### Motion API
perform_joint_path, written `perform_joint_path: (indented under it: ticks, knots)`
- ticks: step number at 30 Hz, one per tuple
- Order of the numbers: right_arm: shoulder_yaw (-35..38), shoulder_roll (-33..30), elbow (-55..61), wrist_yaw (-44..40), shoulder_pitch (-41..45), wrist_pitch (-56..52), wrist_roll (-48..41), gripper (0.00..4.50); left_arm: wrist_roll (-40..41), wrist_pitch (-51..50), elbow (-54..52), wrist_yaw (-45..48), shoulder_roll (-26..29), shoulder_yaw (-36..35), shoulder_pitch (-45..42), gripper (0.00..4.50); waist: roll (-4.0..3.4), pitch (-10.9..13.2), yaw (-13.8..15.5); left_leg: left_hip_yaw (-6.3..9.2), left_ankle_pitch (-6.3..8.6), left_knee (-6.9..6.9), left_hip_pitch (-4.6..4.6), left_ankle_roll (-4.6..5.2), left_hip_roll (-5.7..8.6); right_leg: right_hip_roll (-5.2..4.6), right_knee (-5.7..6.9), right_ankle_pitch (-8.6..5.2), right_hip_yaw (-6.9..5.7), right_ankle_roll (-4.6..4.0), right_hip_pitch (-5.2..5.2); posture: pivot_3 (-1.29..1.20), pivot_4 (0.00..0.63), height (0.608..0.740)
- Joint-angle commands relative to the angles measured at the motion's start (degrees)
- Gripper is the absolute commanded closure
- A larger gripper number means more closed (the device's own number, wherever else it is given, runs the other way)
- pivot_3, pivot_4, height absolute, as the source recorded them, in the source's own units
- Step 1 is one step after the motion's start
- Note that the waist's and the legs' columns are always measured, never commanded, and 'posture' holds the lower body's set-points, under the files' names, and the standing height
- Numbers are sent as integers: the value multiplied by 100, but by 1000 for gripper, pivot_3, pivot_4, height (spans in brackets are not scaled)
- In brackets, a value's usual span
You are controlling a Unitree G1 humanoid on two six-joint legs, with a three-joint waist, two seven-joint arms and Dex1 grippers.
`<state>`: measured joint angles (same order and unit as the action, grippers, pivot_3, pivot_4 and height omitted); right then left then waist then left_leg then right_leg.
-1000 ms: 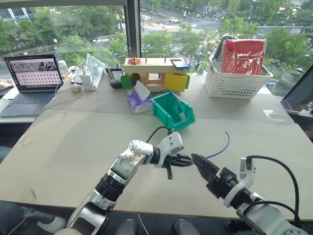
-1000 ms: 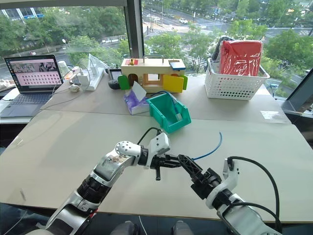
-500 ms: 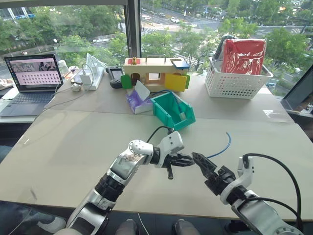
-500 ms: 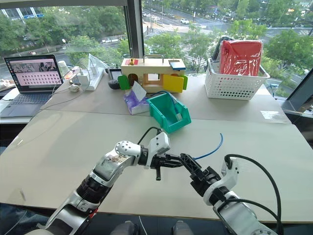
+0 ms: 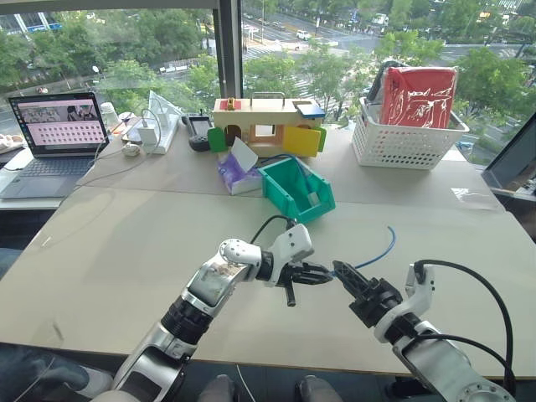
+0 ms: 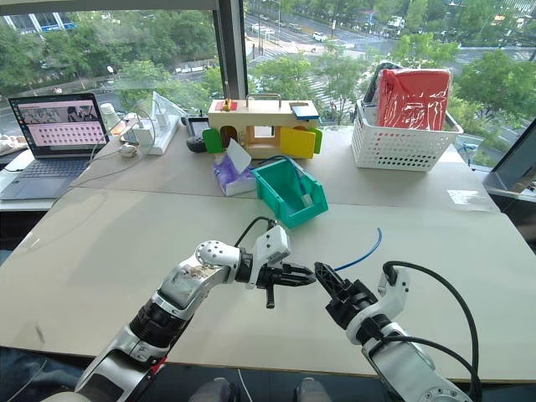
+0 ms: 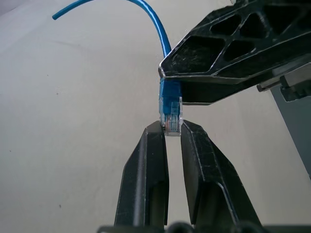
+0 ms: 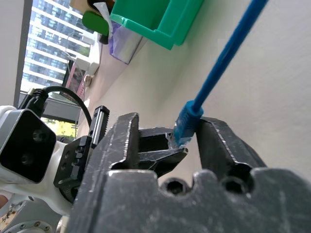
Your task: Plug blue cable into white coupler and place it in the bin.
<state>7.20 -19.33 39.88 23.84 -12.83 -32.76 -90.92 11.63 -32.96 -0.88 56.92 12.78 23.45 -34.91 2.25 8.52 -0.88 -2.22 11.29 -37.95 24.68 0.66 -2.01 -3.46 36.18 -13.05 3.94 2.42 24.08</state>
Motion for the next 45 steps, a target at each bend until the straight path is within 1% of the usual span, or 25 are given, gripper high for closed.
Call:
perform_joint_path:
  ticks: [1, 2, 3, 5, 6, 8, 9, 10, 12, 13, 15, 19, 21, 25, 27, 28, 32, 34, 36, 37, 41, 44, 45]
  knots:
    - [86, 15, 229, -181, 47, 221, -14, 4200, 72, -2, -146, -147, -90, -43, 1, 4312, 0, 0, 1, 0, 0, 0, 0, 0, 0, 0, 0, 0, 0, 0, 0, 0, 150, 737]
    - [108, 17, 228, -201, 42, 248, -5, 4486, 81, -29, -138, -226, -119, -96, 13, 4312, 0, 0, 2, 0, 0, 0, 0, 0, 0, 0, 0, 0, 0, 0, -1, 0, 150, 737]
    - [118, 14, 227, -215, 38, 264, -2, 4486, 89, -50, -132, -280, -139, -131, 21, 4312, 0, 0, 3, 0, 0, 0, 0, 0, 0, 0, 0, 0, 0, 0, 0, 0, 150, 737]
    - [86, -2, 238, -291, -60, 258, 34, 4500, 288, -353, -401, -49, 38, -89, 115, 3465, 0, 0, 0, 0, 0, 0, 0, 0, 1, 0, -1, 0, 0, 0, -1, 0, 150, 737]
    - [63, 26, 239, -310, -109, 275, 26, 4500, 353, -481, -516, -95, 60, -121, 172, 3284, -2, -1, -15, 0, 0, 0, 0, 0, 0, 0, -1, 0, 0, 0, 0, 0, 150, 737]
    - [68, 100, 236, -315, -115, 360, -21, 4500, 443, -695, -710, -216, 142, -213, 293, 2616, -3, -2, -21, 1, 0, 3, -1, 0, -3, 1, 0, -1, 1, -1, 1, 0, 150, 737]
    - [78, 96, 233, -326, -100, 377, -34, 4500, 496, -772, -789, -229, 189, -252, 338, 2143, -3, -2, -26, 2, 0, 4, -1, 0, -4, 2, 0, -1, 1, -2, 3, 0, 150, 737]
    - [93, 79, 220, -331, -83, 383, -43, 4500, 531, -798, -857, -272, 222, -302, 376, 1763, -3, -2, -22, 2, 0, 4, -1, 0, -4, 2, 2, -1, 1, -2, 4, 0, 150, 737]
    - [107, 74, 183, -331, -50, 406, -63, 4500, 583, -798, -967, -407, 262, -416, 449, 1088, -3, -2, -13, 3, 0, 4, -1, 0, -3, 2, 1, -1, 1, -1, 3, 0, 150, 737]
    - [115, 74, 166, -330, -39, 419, -74, 4500, 560, -746, -1008, -547, 244, -498, 504, 668, -3, -1, -10, 2, -1, 4, -1, 2, -2, 1, 1, -1, 2, -1, 2, 0, 150, 737]
    - [126, 72, 146, -328, -32, 431, -81, 4500, 654, -918, -1136, -736, 245, -676, 685, 26, -3, -2, -1, 3, -2, 4, -2, 3, -1, 0, -1, 0, 3, 0, -1, 0, 150, 737]
    - [140, 54, 128, -310, -38, 434, -141, 4500, 737, -1261, -1687, -1056, 434, -766, 1268, 26, -4, -2, -17, 2, -2, 6, -1, 3, -3, 0, -2, -1, 4, -1, 2, 0, 150, 737]
    - [142, 40, 127, -297, -52, 434, -177, 4500, 909, -1446, -2006, -1295, 424, -994, 1575, 26, -4, -2, -22, 2, -2, 8, 0, 3, -4, 0, -2, -2, 4, -2, 5, 0, 150, 737]
    - [176, -48, 155, -264, -141, 420, -256, 4500, 1625, -1727, -2955, -1413, 662, -1930, 2404, 26, -5, -2, -28, 3, -2, 8, -2, 3, -14, 0, 0, -2, 4, -4, 5, 0, 150, 737]
    - [187, -74, 148, -258, -169, 439, -302, 4500, 1791, -1776, -3151, -1568, 754, -2260, 2661, 26, -6, -3, -25, 2, -2, 8, -4, 3, -26, 1, 0, -3, 4, -9, 4, 0, 150, 737]
    - [191, -86, 143, -261, -171, 443, -319, 4500, 1817, -1761, -3187, -1659, 798, -2385, 2757, 26, -6, -3, -20, 1, -2, 8, -6, 3, -27, 2, 1, -17, 4, -35, 3, 0, 150, 737]
    - [169, -154, 49, -265, -55, 404, -320, 4500, 1538, -1439, -2891, -2184, 857, -2754, 2973, 26, -6, -3, 10, -3, -3, 8, -10, 3, -23, -1, -1, -22, 5, -40, -2, 0, 150, 737]
    - [112, -175, -38, -294, 46, 364, -305, 4500, 994, -865, -2594, -2318, 1081, -2582, 3098, 26, -5, -3, 8, -4, -3, 8, -10, 3, -14, -1, -2, -22, 6, -40, -2, 0, 150, 737]
    - [59, -167, -137, -313, 148, 352, -266, 4500, 584, -234, -2117, -2716, 915, -2560, 3027, 26, -7, -4, 8, -6, -3, 8, -12, 3, -10, 0, -1, -20, 7, -43, -1, 0, 150, 737]
    - [50, -164, -159, -315, 169, 353, -257, 4500, 523, -75, -1991, -2820, 839, -2567, 2996, 26, -7, -4, 9, -7, -3, 8, -15, 3, -10, 0, -1, -19, 8, -45, -2, 0, 150, 737]
    - [114, 64, -174, -188, 277, 555, -441, 4500, 16, 641, -1349, -2857, 739, -2087, 2618, 26, -6, -4, 34, -15, -3, 8, -8, 3, -10, 0, -1, -17, 5, -41, 0, 0, 150, 737]
    - [97, 93, -155, -173, 273, 528, -415, 4500, -51, 858, -980, -2821, 628, -1938, 2413, 26, -5, -5, 20, -24, -3, 8, -4, 3, -7, -2, -5, -9, 7, -28, 0, 0, 150, 737]
    - [84, 90, -143, -174, 264, 525, -401, 4500, -72, 945, -887, -2776, 612, -1892, 2373, 26, -5, -5, 16, -24, -3, 8, -3, 3, -8, -3, -7, 0, 7, -11, 0, 0, 150, 737]
